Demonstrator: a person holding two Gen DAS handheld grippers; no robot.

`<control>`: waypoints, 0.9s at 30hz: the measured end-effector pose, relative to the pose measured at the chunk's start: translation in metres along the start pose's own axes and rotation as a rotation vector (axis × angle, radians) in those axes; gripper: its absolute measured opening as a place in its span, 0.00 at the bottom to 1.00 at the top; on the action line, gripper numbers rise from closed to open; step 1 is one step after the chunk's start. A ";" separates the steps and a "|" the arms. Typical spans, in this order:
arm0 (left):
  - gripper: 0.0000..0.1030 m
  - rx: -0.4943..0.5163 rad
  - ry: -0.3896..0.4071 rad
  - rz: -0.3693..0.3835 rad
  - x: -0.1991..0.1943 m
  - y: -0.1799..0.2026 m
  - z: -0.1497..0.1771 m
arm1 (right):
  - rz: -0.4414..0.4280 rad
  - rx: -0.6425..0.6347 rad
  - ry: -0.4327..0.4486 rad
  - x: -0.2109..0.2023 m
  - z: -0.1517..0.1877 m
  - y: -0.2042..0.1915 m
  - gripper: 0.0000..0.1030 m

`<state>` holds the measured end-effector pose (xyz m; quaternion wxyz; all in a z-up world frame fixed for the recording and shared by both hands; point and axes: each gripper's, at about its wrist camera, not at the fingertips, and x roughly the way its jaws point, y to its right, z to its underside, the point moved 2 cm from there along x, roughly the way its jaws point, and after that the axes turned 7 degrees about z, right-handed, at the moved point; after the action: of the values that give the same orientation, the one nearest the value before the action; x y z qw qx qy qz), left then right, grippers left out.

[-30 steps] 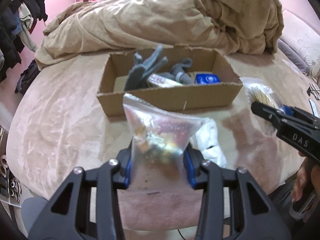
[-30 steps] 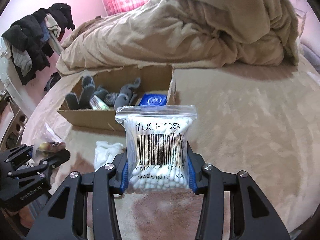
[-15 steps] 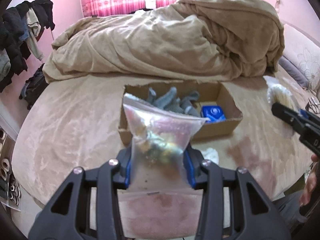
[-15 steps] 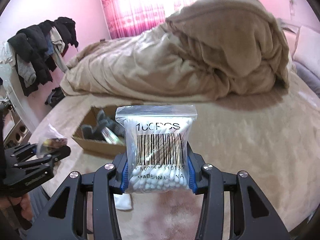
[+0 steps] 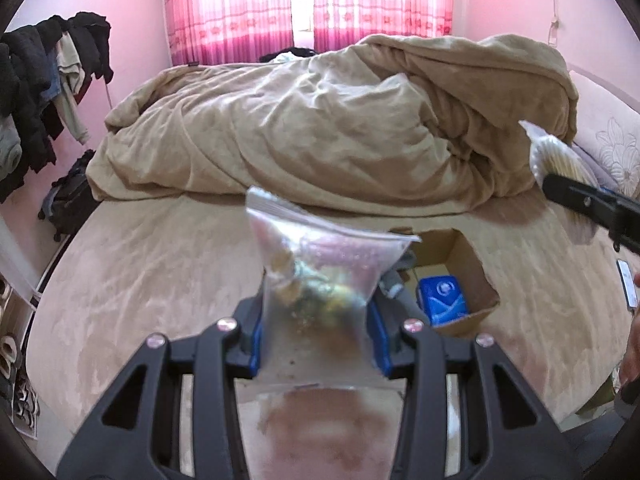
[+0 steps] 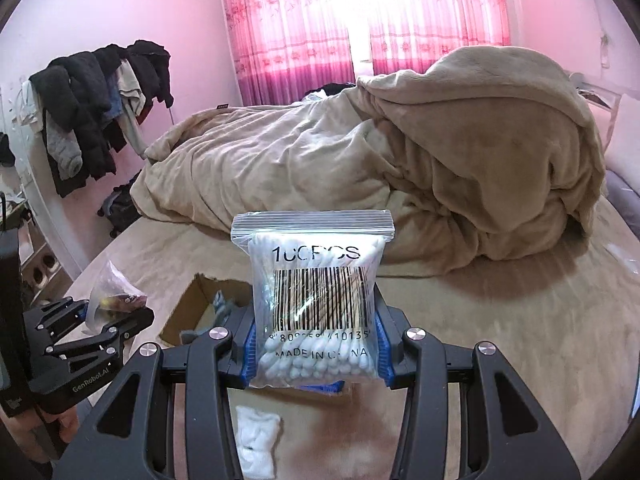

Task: Organize objects
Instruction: 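Carry both bags into the box and open both grippers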

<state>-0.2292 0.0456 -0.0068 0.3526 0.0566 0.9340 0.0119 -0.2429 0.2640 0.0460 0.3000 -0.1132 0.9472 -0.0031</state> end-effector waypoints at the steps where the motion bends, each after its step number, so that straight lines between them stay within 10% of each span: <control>1: 0.41 0.002 0.000 0.000 0.003 -0.002 -0.001 | -0.005 0.006 -0.002 0.003 0.000 0.001 0.46; 20: 0.43 -0.026 -0.171 0.063 0.114 -0.051 0.006 | -0.105 0.082 -0.233 0.113 0.046 -0.020 0.47; 27: 0.73 -0.028 -0.156 0.080 0.110 -0.054 0.003 | -0.040 0.031 -0.239 0.120 0.054 -0.029 0.64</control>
<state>-0.3150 0.0045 -0.0847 0.4242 0.0899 0.9004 0.0347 -0.3015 0.2134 -0.0644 0.4124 -0.1269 0.9021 -0.0101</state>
